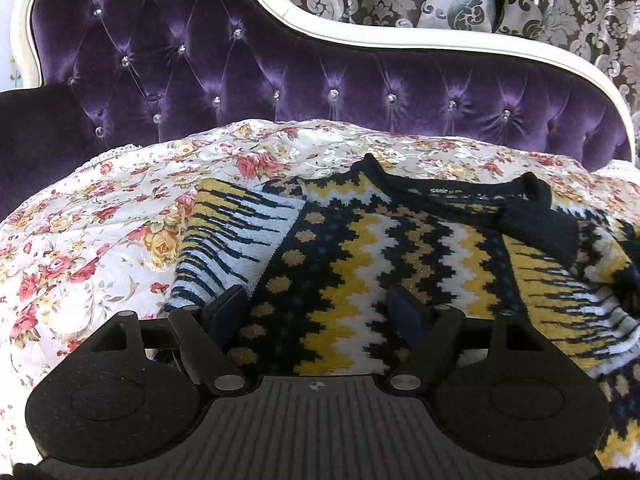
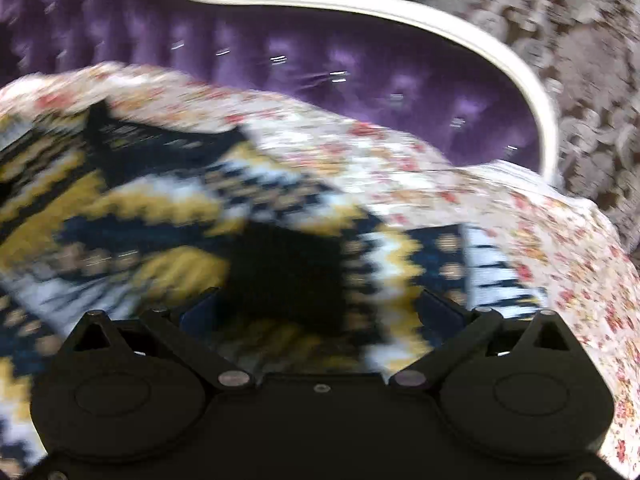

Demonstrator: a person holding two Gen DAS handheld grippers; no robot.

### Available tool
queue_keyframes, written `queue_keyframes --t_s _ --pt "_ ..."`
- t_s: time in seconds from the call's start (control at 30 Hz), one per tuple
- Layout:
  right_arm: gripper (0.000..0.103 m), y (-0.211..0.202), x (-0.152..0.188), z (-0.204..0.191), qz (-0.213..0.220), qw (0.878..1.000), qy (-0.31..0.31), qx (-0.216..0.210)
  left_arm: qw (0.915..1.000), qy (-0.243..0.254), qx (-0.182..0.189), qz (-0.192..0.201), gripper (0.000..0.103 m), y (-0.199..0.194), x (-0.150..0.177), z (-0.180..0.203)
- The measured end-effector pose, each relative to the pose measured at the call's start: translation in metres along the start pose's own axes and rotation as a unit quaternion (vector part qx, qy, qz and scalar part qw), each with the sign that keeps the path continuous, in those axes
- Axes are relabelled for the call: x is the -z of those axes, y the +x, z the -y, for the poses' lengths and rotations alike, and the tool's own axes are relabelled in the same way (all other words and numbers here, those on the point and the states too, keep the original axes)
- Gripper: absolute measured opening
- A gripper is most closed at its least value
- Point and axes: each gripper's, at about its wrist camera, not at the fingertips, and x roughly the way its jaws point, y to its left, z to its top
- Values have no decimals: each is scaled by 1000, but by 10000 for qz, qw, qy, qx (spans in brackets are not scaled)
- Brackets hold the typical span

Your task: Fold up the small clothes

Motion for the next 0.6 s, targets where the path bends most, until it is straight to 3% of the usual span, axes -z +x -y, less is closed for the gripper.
queue_keyframes --t_s 0.1,0.23,0.37,0.47,0.6 --pt "102 9 1 48 -104 9970 392 658 10000 -1 -14 24 77 0 1 1" --pt "102 14 5 120 -358 9814 1689 842 10000 1 -19 34 77 0 2 1" --pt "102 13 11 163 -414 9630 2539 803 10000 -4 -21 30 77 0 2 1" --pt "102 3 9 172 -294 9550 2790 963 10000 3 -28 33 77 0 1 1" --pt "102 -21 0 157 130 9607 2633 871 10000 7 -29 33 77 0 1 1"
